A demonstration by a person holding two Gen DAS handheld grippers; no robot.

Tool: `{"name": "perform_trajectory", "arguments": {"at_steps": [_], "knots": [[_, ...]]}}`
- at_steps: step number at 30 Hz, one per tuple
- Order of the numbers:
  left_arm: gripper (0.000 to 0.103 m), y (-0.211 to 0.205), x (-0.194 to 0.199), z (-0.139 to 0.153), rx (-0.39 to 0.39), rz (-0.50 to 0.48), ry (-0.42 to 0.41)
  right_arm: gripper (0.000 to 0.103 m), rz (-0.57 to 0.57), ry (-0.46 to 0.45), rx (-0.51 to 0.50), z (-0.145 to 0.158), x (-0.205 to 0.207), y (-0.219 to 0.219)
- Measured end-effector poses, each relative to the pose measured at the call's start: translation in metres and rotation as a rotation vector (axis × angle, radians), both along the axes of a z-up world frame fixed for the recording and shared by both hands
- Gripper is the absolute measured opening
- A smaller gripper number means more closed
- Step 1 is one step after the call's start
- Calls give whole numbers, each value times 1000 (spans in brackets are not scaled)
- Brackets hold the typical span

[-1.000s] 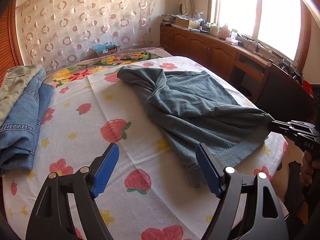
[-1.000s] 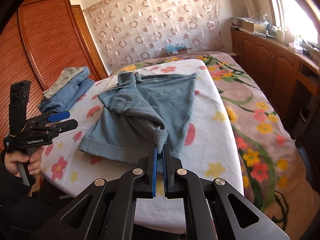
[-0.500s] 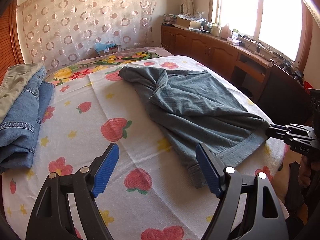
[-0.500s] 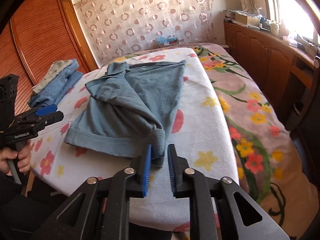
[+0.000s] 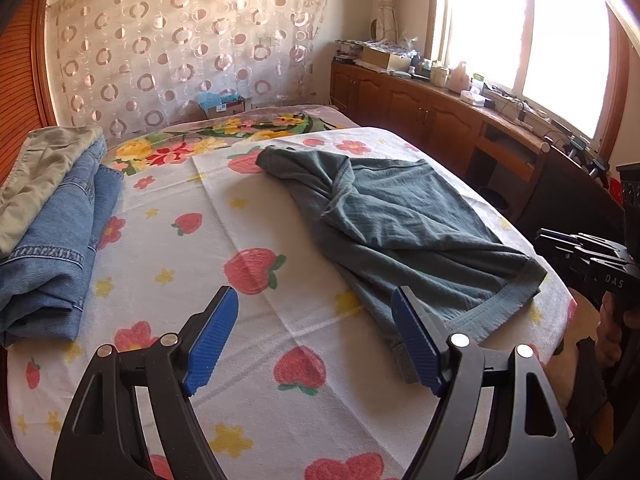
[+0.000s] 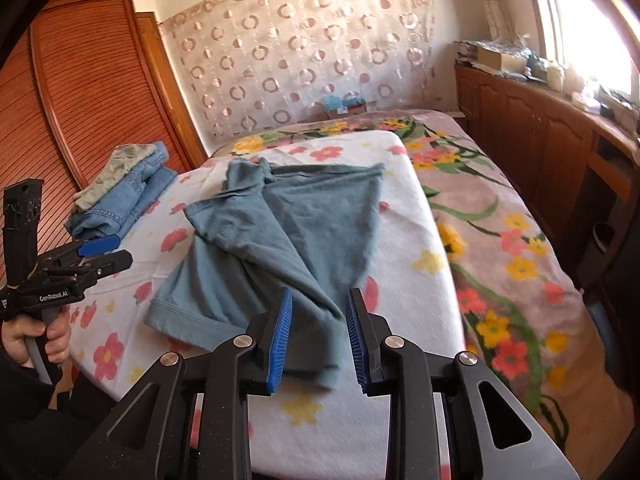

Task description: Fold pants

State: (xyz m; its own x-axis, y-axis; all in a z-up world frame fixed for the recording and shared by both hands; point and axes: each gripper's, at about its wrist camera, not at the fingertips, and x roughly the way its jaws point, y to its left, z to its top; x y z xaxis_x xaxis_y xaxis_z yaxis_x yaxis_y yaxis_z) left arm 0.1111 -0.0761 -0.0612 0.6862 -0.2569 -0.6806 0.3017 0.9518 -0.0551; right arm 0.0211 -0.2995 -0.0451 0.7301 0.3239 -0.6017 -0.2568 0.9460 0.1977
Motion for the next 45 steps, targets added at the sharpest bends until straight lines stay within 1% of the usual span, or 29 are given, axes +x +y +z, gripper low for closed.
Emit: {"name": "perform_trajectory", "arguments": {"at_steps": [1, 2, 3, 10, 11, 12, 13, 18, 24, 28, 29, 30, 32, 35, 39, 42, 45], "knots": [[80, 3, 1, 1, -3, 7, -3, 32, 21, -8, 0, 1, 5, 7], [80, 5, 2, 2, -4, 11, -4, 37, 37, -10, 1, 2, 10, 13], [80, 8, 2, 2, -5, 15, -6, 39, 50, -11, 3, 2, 16, 18], [80, 28, 8, 7, -17, 55, -24, 39, 169, -9, 2, -6, 57, 60], [80, 29, 8, 8, -18, 57, -26, 38, 184, -10, -1, -8, 61, 67], [80, 31, 8, 9, -18, 60, -28, 34, 201, -10, -2, -10, 66, 72], [80, 34, 8, 9, -18, 64, -31, 32, 218, -6, -4, -12, 71, 78], [80, 42, 7, 11, -25, 77, -37, 32, 263, 21, -14, -23, 100, 107], [80, 46, 7, 9, -34, 87, -32, 31, 289, 34, -24, -21, 125, 129], [80, 46, 6, 6, -37, 83, -27, 24, 293, 57, -64, -25, 138, 144], [80, 45, 7, 5, -37, 81, -24, 18, 294, 57, -76, -24, 139, 146], [80, 44, 7, 4, -37, 79, -21, 10, 286, 42, -93, -24, 141, 146], [80, 42, 6, 3, -32, 73, -17, 5, 274, 18, -115, -18, 143, 145], [80, 41, 4, 3, -27, 69, -19, 4, 252, -12, -100, -5, 144, 131], [80, 41, 4, 4, -34, 72, -20, 4, 189, -43, -124, 14, 149, 102], [80, 40, 4, 4, -38, 71, -21, 4, 131, -55, -156, 20, 160, 80], [80, 39, 4, 3, -35, 69, -20, 4, 65, -47, -189, 21, 177, 60]]}}
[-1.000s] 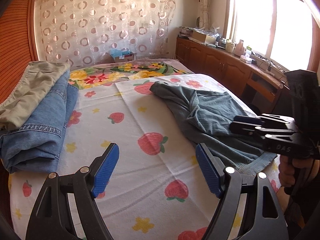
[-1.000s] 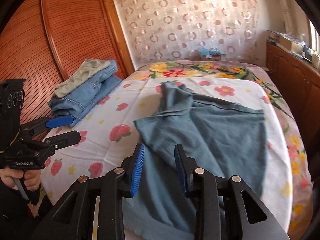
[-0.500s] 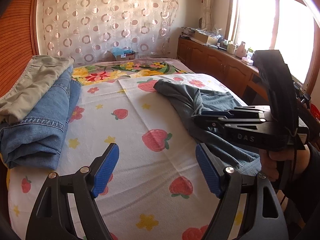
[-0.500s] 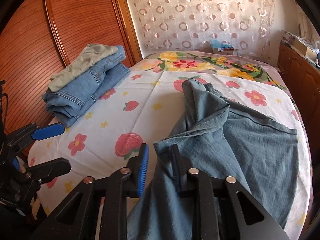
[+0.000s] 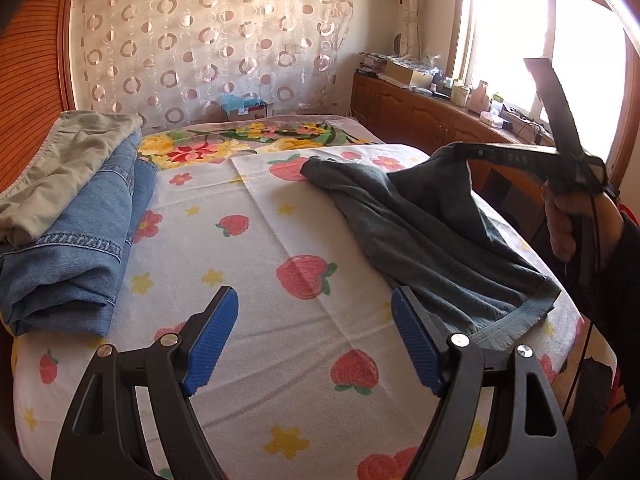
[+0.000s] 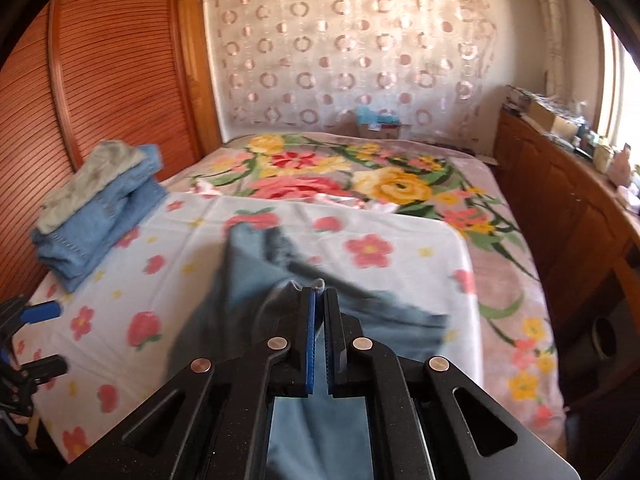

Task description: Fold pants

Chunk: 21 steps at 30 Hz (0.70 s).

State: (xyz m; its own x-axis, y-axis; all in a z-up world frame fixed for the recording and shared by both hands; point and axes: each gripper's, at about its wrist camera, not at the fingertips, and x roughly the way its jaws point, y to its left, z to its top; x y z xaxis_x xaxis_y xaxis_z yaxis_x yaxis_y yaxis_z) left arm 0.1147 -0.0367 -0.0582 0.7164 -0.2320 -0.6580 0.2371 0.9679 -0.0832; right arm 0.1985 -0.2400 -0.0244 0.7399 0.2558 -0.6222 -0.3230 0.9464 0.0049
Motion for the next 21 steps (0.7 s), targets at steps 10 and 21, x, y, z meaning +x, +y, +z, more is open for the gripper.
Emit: {"name": "perform_trajectory", "arguments": {"at_steps": [10, 21], "knots": [[80, -1, 1, -5, 1, 2, 11, 4, -152, 50, -94, -15, 32, -12], [80, -10, -2, -6, 13, -21, 21, 17, -179, 103, -86, -10, 28, 0]]}}
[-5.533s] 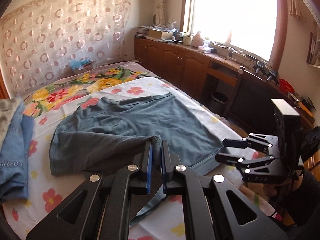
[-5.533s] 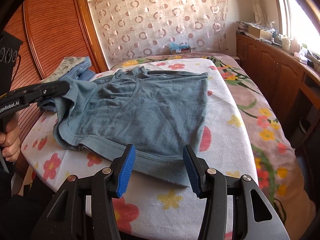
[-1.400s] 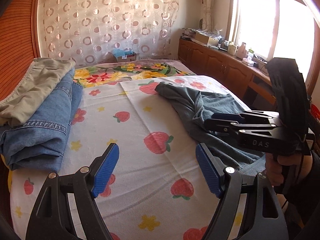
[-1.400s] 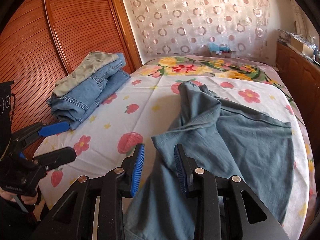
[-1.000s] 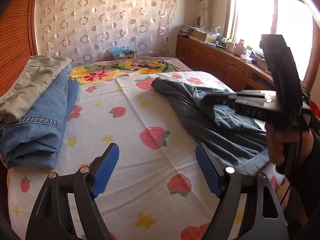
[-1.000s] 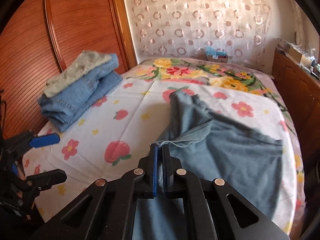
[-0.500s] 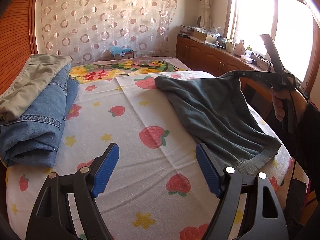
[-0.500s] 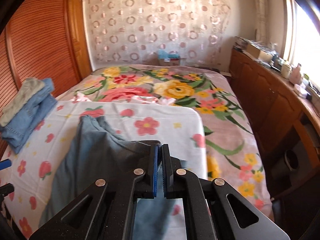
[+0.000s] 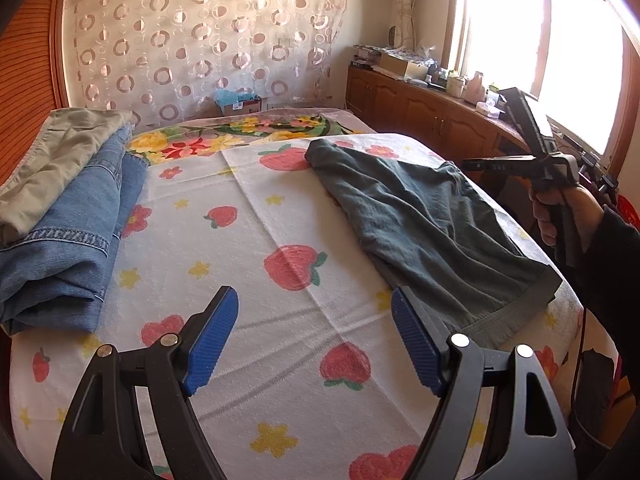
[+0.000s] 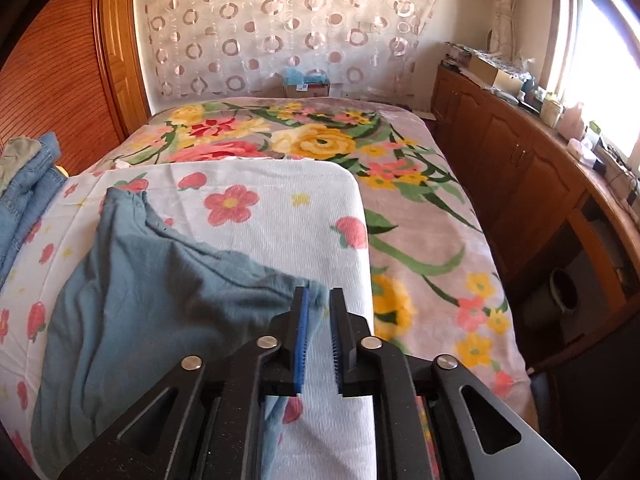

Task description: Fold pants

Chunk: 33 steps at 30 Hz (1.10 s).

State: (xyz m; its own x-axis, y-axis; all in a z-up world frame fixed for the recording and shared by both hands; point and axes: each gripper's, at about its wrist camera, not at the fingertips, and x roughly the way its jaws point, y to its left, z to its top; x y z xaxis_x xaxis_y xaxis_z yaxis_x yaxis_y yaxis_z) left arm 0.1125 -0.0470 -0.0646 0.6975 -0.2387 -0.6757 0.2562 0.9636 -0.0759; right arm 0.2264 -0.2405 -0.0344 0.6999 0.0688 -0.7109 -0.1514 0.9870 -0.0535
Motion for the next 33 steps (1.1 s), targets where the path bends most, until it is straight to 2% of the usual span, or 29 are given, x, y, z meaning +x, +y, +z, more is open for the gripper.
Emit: {"name": "perform_trajectory", "arguments": {"at_steps": [9, 19, 27, 33], "knots": [[80, -12, -2, -2, 4, -26, 8, 20, 99, -29, 42, 8, -97, -4], [80, -33, -6, -10, 13, -76, 31, 20, 91, -14, 117, 2, -185, -25], [80, -50, -9, -18, 13, -128, 57, 20, 82, 28, 143, 2, -206, -28], [80, -60, -11, -24, 22, -156, 82, 20, 80, 45, 154, 1, -203, -25]]}}
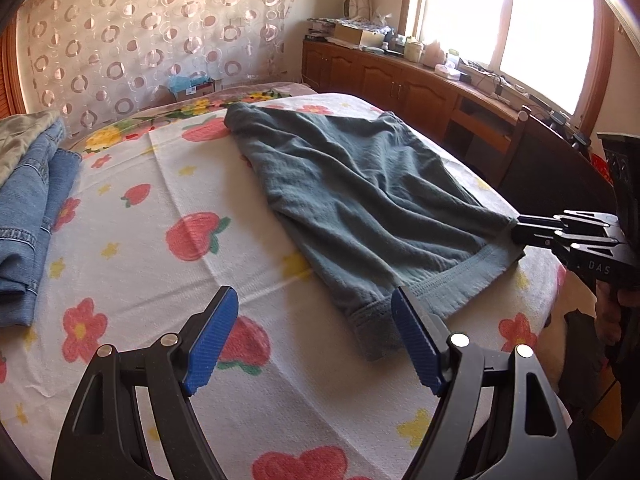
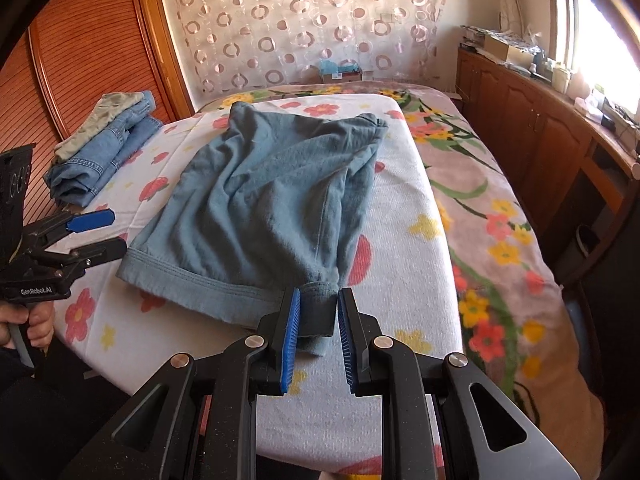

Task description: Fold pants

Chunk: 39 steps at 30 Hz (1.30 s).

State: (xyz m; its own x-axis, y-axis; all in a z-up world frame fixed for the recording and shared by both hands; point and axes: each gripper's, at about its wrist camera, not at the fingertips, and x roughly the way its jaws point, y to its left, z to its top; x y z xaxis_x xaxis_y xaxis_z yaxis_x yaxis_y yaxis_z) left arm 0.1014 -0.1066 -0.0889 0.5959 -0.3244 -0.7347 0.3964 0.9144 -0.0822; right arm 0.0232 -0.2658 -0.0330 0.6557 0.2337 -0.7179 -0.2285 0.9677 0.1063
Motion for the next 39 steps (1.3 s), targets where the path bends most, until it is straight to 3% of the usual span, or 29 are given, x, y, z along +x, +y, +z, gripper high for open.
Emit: {"name": "perform_trajectory", "arguments": {"at_steps": [2, 3, 8, 15, 23, 39], "knots": [[80, -3, -1, -3, 2, -12, 7, 19, 7, -5, 1, 1, -1, 1], [80, -5, -1, -4, 5, -14, 13, 13, 11, -7, 4, 2, -1, 1], [80, -5, 0, -6, 8, -14, 21, 12, 35, -27, 38, 12, -12, 3], [80, -5, 0, -6, 5, -17, 22, 12, 4, 12, 16, -2, -10, 1], [70, -9, -3, -7, -20, -50, 26, 29, -20, 8, -4, -6, -7, 4], [68, -12, -2, -16, 14, -43, 41, 29, -14, 17, 26, -15, -3, 4]]}}
